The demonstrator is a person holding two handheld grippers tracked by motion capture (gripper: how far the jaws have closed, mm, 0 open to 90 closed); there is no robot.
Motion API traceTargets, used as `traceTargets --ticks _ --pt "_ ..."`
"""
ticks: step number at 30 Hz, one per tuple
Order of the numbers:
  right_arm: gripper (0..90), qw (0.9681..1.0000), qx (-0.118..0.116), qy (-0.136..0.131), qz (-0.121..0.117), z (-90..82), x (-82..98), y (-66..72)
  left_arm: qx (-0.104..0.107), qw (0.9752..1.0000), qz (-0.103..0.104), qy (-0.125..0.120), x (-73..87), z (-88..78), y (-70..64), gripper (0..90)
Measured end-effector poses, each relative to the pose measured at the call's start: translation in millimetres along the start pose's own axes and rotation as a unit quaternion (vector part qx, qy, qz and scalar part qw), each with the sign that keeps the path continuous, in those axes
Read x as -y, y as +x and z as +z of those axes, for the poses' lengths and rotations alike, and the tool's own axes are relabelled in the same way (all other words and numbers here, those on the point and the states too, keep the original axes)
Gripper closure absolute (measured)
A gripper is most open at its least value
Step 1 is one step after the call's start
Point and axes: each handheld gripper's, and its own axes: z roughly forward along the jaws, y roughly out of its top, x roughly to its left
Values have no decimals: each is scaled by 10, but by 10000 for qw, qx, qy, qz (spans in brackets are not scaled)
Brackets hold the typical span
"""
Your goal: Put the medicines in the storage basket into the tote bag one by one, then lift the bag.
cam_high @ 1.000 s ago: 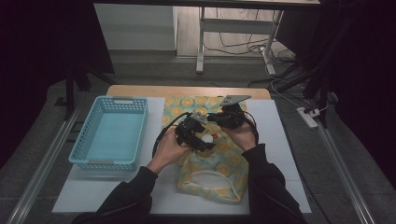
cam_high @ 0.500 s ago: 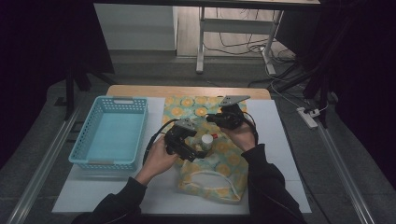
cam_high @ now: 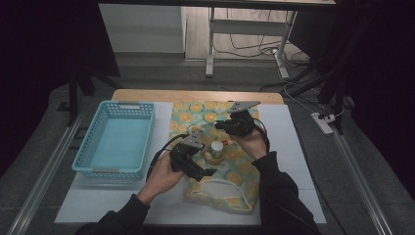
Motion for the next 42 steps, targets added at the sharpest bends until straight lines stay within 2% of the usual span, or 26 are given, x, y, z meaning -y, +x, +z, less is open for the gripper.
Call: traceTargets --ticks 3,13,17,23,29,36,39,42 --pt "898 10000 2 2 -6 -3 -2 1 -9 10000 -21 30 29 19 -34 0" --pt "898 10000 -10 -19 -30 -20 -19 25 -133 9988 -29 468 115 220 -113 0" --pt "898 10000 -13 -7 -39 -14 -15 32 -61 9985 -82 546 172 324 -107 0" --pt "898 10000 -30 12 -60 1 -14 50 -35 9970 129 769 228 485 -141 0" --pt "898 10000 -25 36 -63 7 -11 59 -143 9938 274 1071 325 628 -120 0" --pt "898 10000 -23 39 -56 9 -6 54 -283 9916 266 1231 410 718 -57 2" --pt "898 10000 -17 53 -51 13 0 49 -421 9902 292 1301 433 757 -48 23" --pt "898 10000 -14 53 -44 14 1 46 -401 9904 334 1283 426 752 -39 55"
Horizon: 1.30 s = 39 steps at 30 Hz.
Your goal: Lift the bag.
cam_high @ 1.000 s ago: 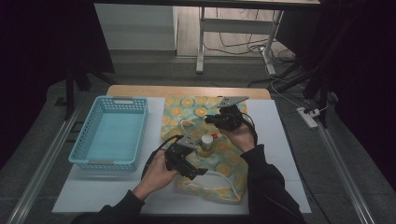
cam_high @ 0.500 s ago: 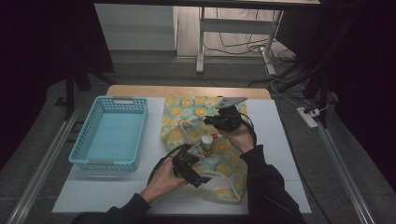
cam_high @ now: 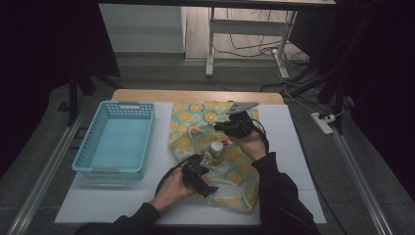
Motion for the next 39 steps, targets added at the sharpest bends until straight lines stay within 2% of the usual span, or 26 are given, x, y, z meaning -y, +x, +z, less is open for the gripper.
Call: traceTargets --ticks 3,13,17,24,28,30,35,39 --pt "898 10000 4 -2 -1 -1 -1 0 41 10000 50 -7 -5 -40 35 207" --pt "898 10000 -5 39 4 17 8 -2 -49 9997 -214 54 -28 -101 156 642" --pt "898 10000 -4 62 19 22 18 -17 165 9992 -371 68 -37 -95 185 880" --pt "898 9997 -138 140 -145 26 29 -15 124 9978 -652 36 -38 -101 171 897" --pt "899 9999 -130 48 -95 2 13 -14 195 9971 -731 62 -51 -118 195 899" --pt "899 9999 -132 -5 -73 -21 2 -15 223 9969 -749 59 -59 -150 206 899" --pt "899 9999 -115 -77 -73 -69 -32 -5 316 9948 -969 -58 -106 -271 245 899" --pt "900 9999 -118 -101 -59 -76 -51 7 379 9930 -1119 -50 -128 -339 285 900"
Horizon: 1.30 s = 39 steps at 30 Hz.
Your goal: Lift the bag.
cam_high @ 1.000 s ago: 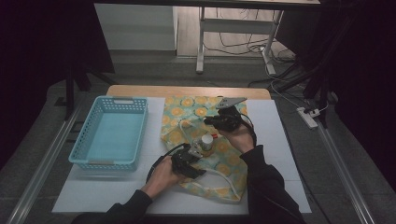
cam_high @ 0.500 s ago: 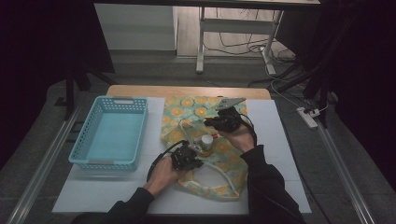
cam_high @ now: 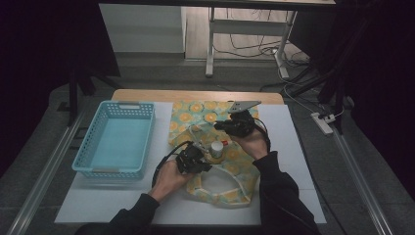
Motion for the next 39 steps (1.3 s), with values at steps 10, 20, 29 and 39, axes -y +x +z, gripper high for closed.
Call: traceTargets --ticks 10,20,29,39 --pt "900 9999 -84 -49 88 -24 -42 10 51 9999 -43 -123 -58 -148 -9 900" --pt "900 9999 -78 -61 68 -35 -87 27 134 9989 -42 -455 -152 -396 18 900" --pt "900 9999 -73 -89 -23 -95 -261 41 122 9978 -4 -653 -343 -675 53 900" --pt "900 9998 -189 -87 -32 -172 -458 52 83 9960 -24 -889 -589 -1114 166 900"
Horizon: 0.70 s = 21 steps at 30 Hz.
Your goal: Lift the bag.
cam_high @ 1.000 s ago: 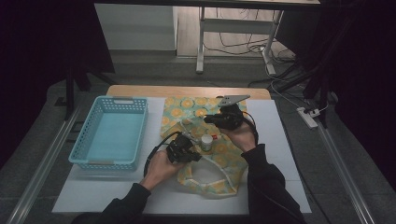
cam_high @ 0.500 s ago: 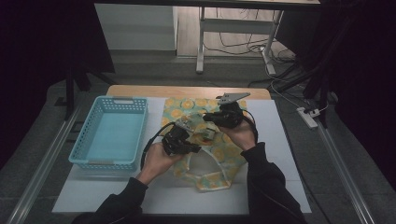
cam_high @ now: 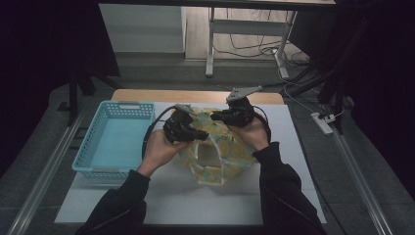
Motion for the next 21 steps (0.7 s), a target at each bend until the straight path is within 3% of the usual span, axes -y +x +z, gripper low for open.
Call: traceTargets --ticks 12,21 --pt "900 10000 53 24 24 -176 -234 -26 -88 9990 -82 -431 -275 -391 143 900" --pt "900 9998 166 -57 0 -266 -395 -45 -3 9965 -124 -825 -517 -612 213 900"
